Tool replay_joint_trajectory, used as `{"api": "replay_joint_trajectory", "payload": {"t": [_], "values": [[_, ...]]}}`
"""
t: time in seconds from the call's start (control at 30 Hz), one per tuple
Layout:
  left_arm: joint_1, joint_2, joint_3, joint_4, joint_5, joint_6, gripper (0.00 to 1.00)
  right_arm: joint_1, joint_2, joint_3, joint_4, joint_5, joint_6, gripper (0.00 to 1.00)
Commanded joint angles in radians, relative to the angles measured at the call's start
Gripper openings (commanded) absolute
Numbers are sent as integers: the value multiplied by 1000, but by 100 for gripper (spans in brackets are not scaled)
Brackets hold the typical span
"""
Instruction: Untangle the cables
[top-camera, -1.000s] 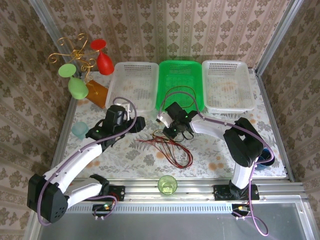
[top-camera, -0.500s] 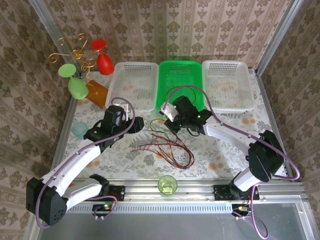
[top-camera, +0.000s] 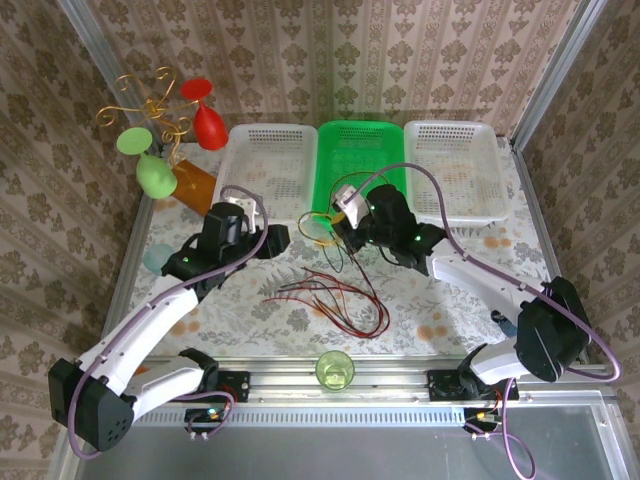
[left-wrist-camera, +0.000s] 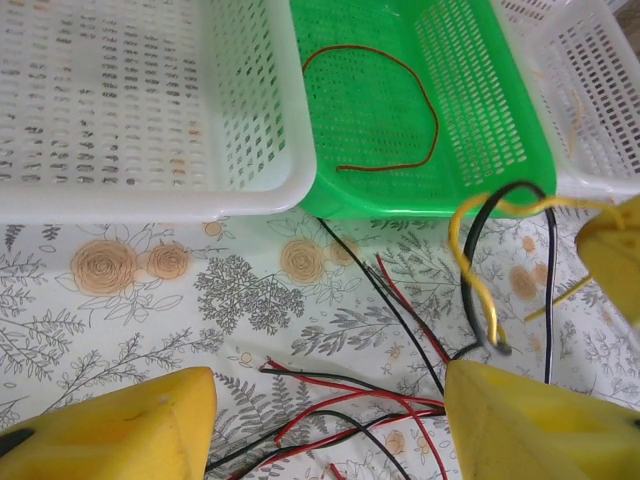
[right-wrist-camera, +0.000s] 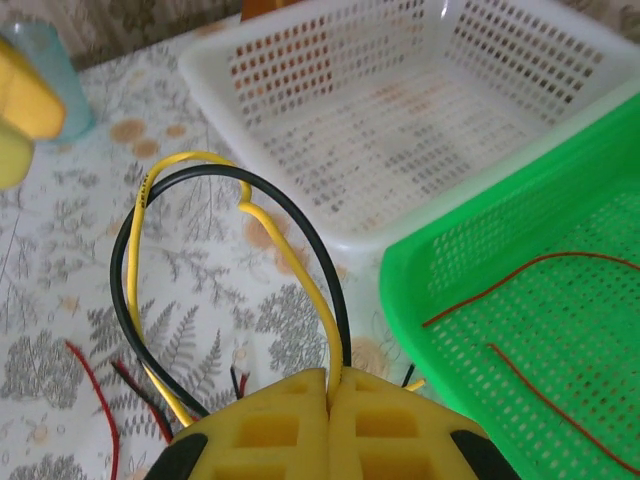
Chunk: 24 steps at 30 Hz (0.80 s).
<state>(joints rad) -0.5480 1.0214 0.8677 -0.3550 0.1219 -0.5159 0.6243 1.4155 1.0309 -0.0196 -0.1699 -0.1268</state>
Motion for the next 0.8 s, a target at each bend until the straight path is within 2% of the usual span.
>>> {"api": "replay_joint_trajectory", "payload": {"t": [0.0,0.23,0.47,0.63,0.77], "values": [[8,-20,47,18,64,44,62,-20,-51,-6,84,-52,63,0],[-18,-22,1,182,164,113,62,-73,-95,-11,147,-80,204,0],[-91,-12,-117,484,235,307,61,-99,-140,12,142,-91,261,0],[-94,61,-135,656,328,355,63,-116,-168,22,138,-109,295,0],[-93,132,-141,788,392,328,63,-128,-186,17,145,-112,316,0]]}}
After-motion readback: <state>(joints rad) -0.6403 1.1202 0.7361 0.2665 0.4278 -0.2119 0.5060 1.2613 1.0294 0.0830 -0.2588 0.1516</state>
